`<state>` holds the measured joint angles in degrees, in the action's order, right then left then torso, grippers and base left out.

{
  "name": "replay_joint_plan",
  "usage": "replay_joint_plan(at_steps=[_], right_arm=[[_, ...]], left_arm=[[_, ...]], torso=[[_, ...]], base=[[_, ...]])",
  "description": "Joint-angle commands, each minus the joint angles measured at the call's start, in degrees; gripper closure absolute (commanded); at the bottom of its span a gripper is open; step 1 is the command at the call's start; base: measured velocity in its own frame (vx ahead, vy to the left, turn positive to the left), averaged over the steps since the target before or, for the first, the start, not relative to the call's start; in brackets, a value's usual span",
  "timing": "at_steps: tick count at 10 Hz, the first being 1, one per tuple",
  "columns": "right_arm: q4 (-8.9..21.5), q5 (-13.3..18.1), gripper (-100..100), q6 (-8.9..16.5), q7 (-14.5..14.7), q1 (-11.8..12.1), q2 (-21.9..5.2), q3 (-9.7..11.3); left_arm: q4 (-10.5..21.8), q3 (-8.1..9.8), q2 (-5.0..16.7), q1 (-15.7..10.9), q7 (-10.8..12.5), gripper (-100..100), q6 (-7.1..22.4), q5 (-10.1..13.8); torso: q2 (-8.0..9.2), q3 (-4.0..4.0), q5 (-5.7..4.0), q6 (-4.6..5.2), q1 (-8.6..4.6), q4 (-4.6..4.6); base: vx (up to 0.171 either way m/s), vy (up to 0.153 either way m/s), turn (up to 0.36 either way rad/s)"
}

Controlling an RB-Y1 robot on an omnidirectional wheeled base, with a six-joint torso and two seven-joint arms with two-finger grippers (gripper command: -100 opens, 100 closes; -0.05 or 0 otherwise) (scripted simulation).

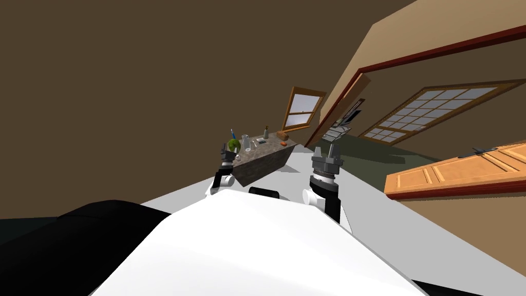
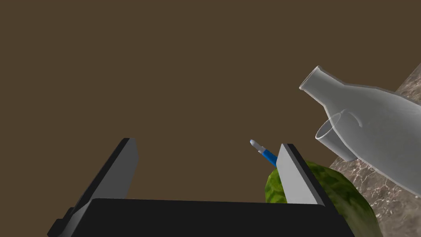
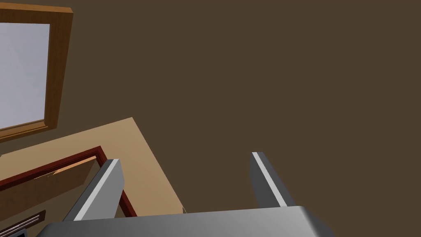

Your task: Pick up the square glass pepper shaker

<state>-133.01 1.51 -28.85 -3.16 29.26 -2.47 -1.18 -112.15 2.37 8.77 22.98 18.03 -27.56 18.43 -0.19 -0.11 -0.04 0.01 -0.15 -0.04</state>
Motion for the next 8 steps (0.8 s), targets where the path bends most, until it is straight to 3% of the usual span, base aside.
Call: replay_joint_plan(at_steps=[1,8], right_arm=[[0.0,0.0,0,0.0,0.0,0.0,0.0,0.0],[0.0,0.0,0,0.0,0.0,0.0,0.0,0.0]], left_arm=[[1.36,0.45,0.36,-0.49,1.26,-100,0.75,1.61],[11.15,1.21,1.07,-3.08,7.27,-100,1.61,9.15]], torso=[[0.0,0.0,0.0,0.0,0.0,0.0],[-0.01,0.0,0.0,0.0,-0.01,0.0]], base=[[0.038,-0.038,0.054],[0.046,-0.055,0.069]])
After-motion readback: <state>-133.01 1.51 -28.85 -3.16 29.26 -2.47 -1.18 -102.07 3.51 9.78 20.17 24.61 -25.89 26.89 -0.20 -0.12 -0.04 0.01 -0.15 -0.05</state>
